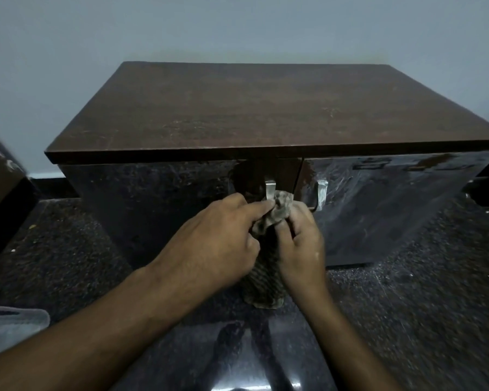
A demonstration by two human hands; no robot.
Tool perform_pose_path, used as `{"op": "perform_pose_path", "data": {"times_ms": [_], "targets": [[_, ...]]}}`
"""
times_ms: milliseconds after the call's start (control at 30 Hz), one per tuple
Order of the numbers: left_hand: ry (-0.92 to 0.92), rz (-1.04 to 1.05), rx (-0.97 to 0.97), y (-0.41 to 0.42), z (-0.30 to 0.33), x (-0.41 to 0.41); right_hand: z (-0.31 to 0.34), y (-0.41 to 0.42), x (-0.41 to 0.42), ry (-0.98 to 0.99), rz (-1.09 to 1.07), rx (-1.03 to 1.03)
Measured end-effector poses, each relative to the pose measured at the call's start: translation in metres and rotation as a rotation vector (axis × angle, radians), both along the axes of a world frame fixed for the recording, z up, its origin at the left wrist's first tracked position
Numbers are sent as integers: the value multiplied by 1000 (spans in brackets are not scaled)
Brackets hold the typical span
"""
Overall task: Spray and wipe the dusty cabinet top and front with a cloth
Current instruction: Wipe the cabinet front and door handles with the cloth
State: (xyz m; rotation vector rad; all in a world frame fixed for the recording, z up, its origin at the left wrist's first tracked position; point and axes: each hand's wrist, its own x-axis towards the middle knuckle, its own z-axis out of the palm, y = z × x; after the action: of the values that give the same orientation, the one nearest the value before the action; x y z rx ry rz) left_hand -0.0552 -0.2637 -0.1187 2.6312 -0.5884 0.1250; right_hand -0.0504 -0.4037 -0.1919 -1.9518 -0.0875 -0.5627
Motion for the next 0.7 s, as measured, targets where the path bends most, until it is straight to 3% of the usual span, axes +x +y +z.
{"op": "perform_pose_path", "data": {"times_ms": [100, 267, 467, 567, 700], "targets": [[25, 23, -3, 2, 0, 2, -11, 3, 0, -117, -160, -61], [13, 102, -76, 10, 1, 3, -8, 11, -3, -98, -296, 23], [-23, 173, -178, 16, 6, 6, 12, 17, 13, -497, -275, -343], [0, 197, -188, 18, 7, 6, 9, 20, 18, -523, -306, -469], [96, 174, -157, 21, 5, 3, -25, 17, 7, -393, -361, -613]]}}
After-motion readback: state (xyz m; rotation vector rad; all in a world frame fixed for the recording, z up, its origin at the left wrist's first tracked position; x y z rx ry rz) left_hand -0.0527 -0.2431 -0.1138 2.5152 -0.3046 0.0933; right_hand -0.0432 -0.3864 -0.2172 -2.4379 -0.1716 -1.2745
